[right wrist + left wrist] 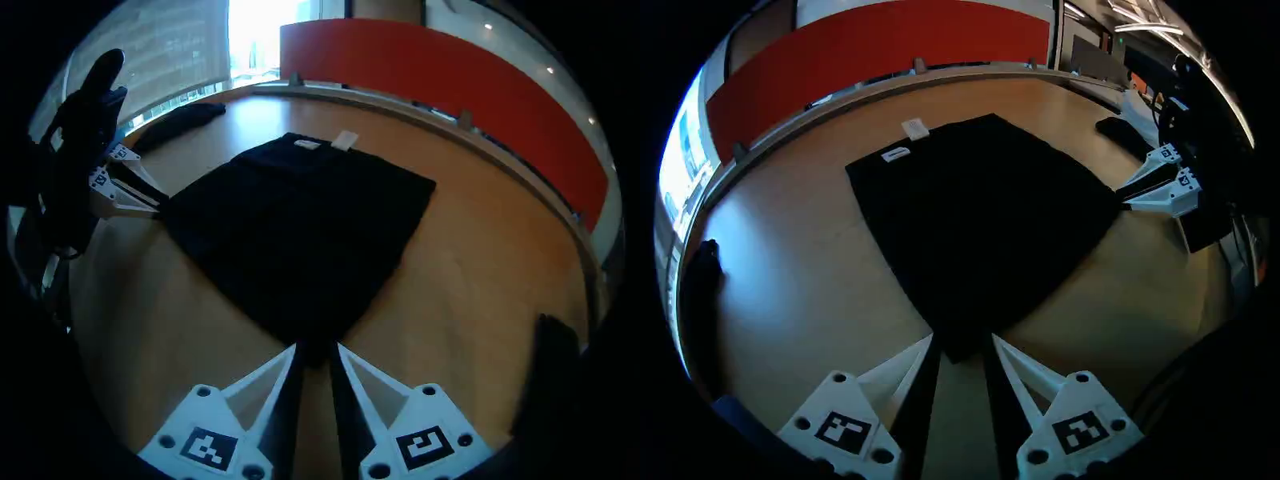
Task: Fold towel
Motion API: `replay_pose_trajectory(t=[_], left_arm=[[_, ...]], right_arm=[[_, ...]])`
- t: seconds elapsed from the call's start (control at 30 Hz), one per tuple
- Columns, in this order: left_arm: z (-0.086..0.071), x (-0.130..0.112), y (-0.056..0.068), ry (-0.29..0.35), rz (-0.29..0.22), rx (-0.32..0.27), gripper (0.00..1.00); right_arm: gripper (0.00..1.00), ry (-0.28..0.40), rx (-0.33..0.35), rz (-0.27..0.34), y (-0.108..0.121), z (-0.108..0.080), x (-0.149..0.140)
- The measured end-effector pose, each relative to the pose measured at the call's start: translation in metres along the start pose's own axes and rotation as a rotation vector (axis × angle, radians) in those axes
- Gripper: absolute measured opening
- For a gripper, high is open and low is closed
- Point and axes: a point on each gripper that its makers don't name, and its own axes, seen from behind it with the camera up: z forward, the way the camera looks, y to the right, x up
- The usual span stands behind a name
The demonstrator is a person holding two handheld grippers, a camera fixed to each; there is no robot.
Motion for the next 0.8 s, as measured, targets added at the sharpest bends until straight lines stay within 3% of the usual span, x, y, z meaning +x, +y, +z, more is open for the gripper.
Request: replay_pose_trajectory(t=[0.13,0.8], left_arm=[[0.0,0.0,0.0,-0.006,-0.006,-0.003,0.23],[-0.006,0.009,0.008,0.005,-0.055,-0.035,0.2]], right_arm=[[0.17,-0.002,-0.001,0.003,0.0,0.0,0.001],[0.13,0.02,-0.018,0.023,0.004,-0.01,0.009]])
